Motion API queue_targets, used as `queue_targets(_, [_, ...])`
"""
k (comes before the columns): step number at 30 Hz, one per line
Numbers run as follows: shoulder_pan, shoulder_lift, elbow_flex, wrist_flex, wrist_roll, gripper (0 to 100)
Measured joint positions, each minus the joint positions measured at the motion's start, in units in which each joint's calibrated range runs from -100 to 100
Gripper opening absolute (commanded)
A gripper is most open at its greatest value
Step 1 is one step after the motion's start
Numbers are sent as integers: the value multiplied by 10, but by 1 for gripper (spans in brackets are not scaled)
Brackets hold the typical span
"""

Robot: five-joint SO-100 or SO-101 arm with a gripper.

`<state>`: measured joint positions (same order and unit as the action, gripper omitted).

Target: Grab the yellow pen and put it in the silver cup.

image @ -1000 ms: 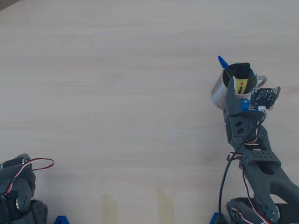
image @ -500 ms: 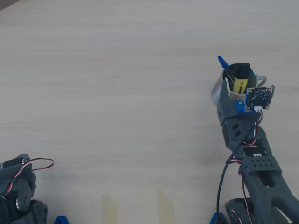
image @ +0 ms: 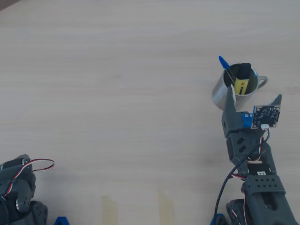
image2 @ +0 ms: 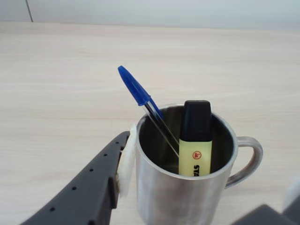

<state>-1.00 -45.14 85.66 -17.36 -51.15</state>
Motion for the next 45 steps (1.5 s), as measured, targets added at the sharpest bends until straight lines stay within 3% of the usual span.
queue_targets(21, [0, -222, 133, 36, 0, 49])
queue_targets(45, [-1, -459, 138, 404, -25, 49])
